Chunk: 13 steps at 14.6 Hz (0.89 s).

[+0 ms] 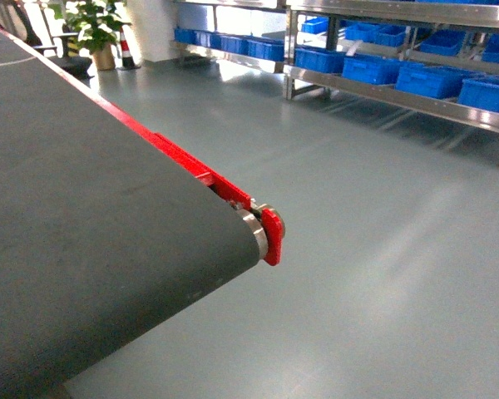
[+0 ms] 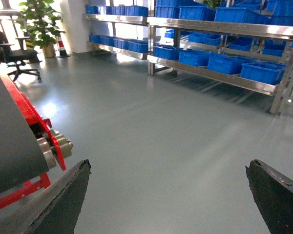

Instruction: Pick blue part to blue bin on bottom shelf

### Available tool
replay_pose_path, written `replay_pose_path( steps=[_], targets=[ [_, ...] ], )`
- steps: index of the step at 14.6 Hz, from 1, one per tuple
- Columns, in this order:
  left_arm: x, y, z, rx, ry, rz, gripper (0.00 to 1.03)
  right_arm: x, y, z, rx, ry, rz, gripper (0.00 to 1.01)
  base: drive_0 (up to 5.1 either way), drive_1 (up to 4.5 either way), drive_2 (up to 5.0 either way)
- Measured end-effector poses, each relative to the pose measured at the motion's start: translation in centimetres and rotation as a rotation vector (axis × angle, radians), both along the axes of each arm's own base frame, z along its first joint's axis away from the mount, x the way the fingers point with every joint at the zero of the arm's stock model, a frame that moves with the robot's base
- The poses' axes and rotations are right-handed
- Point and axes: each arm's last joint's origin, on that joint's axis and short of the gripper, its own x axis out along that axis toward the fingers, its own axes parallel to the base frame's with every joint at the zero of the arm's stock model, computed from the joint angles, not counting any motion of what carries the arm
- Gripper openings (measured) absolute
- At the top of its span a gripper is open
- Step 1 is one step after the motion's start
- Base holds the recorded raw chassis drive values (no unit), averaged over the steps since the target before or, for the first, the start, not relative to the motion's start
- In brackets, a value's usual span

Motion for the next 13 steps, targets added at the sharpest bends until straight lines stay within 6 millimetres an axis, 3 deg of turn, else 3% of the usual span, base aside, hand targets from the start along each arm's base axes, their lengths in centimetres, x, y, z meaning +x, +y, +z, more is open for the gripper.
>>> replay_pose_path(
  steps=[13],
  targets=[
    [0.0, 0.0, 0.0, 0.0, 0.0, 0.0, 0.44, 0.0, 0.0, 0.0, 0.0, 0.0, 0.0, 0.98, -1.6, -1.64, -1.6]
  ],
)
